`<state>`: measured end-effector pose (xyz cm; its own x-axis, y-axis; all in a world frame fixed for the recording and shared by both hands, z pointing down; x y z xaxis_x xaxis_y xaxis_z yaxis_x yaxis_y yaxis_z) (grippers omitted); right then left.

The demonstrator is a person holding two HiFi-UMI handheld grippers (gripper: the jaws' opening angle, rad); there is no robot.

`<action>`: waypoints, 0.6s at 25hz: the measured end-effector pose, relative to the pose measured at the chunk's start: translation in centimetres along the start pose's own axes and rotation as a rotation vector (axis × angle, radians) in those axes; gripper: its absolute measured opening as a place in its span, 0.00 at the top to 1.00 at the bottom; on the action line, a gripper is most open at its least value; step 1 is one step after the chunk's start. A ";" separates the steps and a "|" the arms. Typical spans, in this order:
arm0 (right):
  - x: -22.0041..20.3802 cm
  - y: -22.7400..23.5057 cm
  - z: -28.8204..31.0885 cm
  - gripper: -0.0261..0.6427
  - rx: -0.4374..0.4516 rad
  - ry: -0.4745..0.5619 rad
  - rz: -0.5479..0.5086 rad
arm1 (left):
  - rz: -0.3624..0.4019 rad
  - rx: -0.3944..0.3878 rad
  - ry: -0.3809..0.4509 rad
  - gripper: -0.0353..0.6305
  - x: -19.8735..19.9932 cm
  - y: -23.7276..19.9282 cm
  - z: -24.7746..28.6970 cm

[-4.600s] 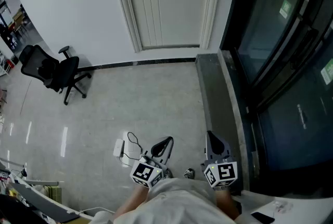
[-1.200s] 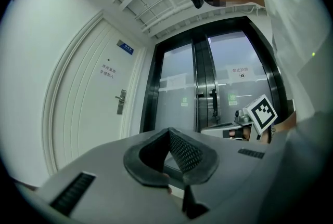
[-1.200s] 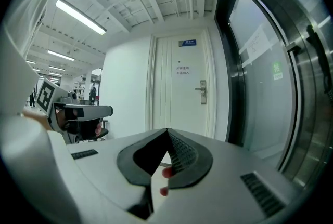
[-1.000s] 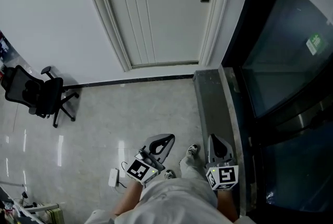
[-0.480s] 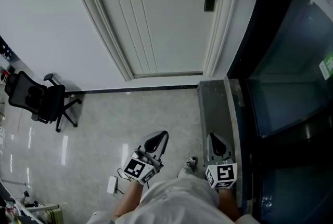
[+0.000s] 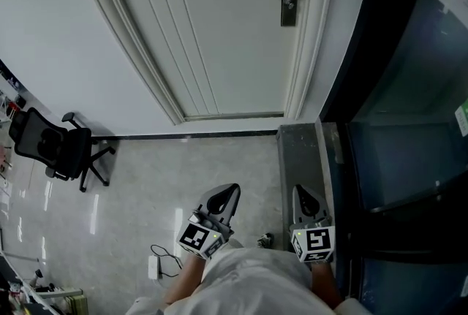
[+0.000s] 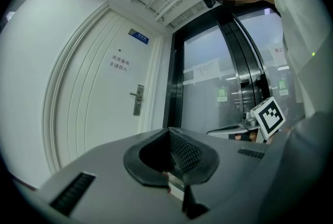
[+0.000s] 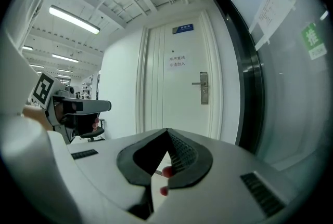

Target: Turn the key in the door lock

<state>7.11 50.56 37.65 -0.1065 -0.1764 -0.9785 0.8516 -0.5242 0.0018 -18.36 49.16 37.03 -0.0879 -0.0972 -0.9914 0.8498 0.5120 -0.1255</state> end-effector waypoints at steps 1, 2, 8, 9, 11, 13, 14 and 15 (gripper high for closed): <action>-0.1 0.6 0.2 0.96 0.004 -0.003 0.003 | -0.004 0.003 0.002 0.94 -0.1 0.2 0.5; -0.2 1.0 0.5 0.96 0.010 -0.004 0.007 | -0.006 0.007 0.000 0.94 -0.1 0.3 0.9; -0.1 2.6 1.9 0.96 0.020 -0.010 0.014 | -0.004 0.019 -0.025 0.94 0.0 -0.1 3.5; -0.1 2.8 2.1 0.96 0.014 -0.013 0.016 | -0.005 0.020 -0.022 0.94 0.0 -0.3 3.9; -0.4 3.1 2.5 0.96 -0.001 -0.019 0.017 | -0.004 0.017 -0.019 0.94 -0.3 -0.7 4.8; -0.8 3.8 3.0 0.96 -0.028 -0.027 0.013 | -0.006 -0.002 -0.020 0.94 -0.6 -1.0 6.2; -0.9 4.4 3.3 0.96 -0.043 -0.029 0.014 | -0.004 -0.016 -0.020 0.94 -0.6 -1.2 7.2; -0.9 5.0 3.6 0.96 -0.057 -0.029 0.018 | -0.002 -0.030 -0.023 0.94 -0.7 -1.5 8.1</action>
<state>9.57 45.08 39.29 -0.1051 -0.2099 -0.9721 0.8811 -0.4728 0.0068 -15.30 41.54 38.22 -0.0771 -0.1176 -0.9901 0.8337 0.5370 -0.1287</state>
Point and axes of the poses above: the fingertips, and each gripper's own axes: z forward along the fingers, y to its right, x out of its top, the point moved 10 cm from there along -z, backward along the fingers, and after that the axes turned 10 degrees about x, right-handed, at the moved point
